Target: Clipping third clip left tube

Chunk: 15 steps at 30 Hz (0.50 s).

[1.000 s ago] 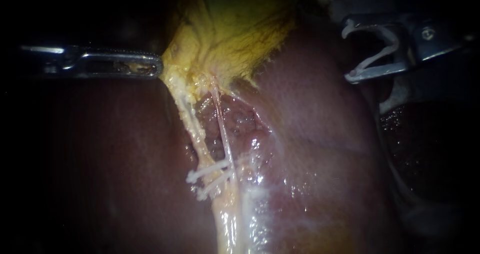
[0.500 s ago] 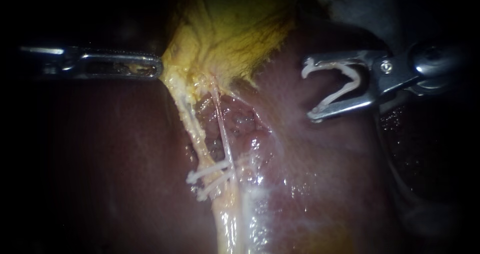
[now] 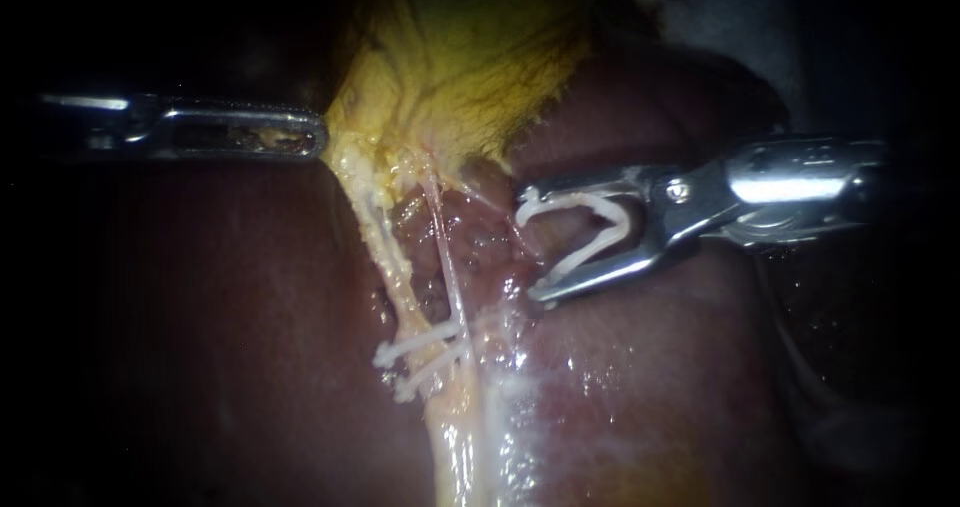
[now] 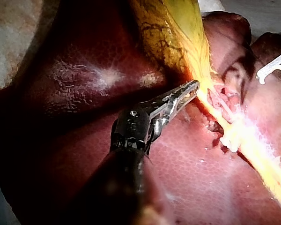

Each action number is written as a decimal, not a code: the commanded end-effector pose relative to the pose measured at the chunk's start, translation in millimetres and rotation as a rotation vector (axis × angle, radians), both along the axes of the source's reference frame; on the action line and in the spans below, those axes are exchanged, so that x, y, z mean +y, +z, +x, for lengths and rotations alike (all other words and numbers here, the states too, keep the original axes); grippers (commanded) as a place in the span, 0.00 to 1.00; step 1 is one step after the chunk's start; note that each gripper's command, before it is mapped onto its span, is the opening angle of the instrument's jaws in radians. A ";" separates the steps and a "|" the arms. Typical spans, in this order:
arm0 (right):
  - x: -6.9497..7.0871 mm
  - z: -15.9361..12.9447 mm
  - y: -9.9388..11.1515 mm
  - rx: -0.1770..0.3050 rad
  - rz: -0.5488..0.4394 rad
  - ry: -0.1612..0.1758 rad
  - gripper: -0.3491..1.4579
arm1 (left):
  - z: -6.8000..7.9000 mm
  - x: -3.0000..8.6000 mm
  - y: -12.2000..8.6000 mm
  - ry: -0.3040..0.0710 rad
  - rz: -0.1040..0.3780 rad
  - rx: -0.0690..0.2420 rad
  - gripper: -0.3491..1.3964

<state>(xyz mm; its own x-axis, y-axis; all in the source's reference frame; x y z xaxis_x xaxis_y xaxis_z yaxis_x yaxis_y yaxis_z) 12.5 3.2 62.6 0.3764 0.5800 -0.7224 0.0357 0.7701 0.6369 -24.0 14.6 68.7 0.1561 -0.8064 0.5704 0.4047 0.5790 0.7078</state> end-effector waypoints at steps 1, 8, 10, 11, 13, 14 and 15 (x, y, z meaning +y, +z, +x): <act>-0.2 0.4 0.4 -0.002 0.005 0.001 0.51 | 0.0 0.0 0.0 -0.002 0.000 0.002 0.00; -1.8 2.4 2.8 0.000 0.061 -0.011 0.52 | -0.2 -0.2 -0.2 0.001 0.002 -0.001 0.00; -2.2 2.8 3.5 0.002 0.072 -0.019 0.51 | -0.3 -0.2 -0.3 0.000 0.002 -0.001 0.00; -2.5 3.0 3.8 0.004 0.074 -0.025 0.51 | -0.3 -0.2 -0.3 0.000 0.002 -0.001 0.00; -2.9 3.3 4.4 0.004 0.086 -0.031 0.51 | -0.3 -0.2 -0.3 0.000 0.002 -0.001 0.00; -3.1 3.5 4.7 0.006 0.096 -0.037 0.51 | -0.3 -0.2 -0.3 0.000 0.002 -0.001 0.00; -3.2 3.6 4.9 0.006 0.098 -0.039 0.51 | -0.3 -0.2 -0.3 0.000 0.002 0.000 0.00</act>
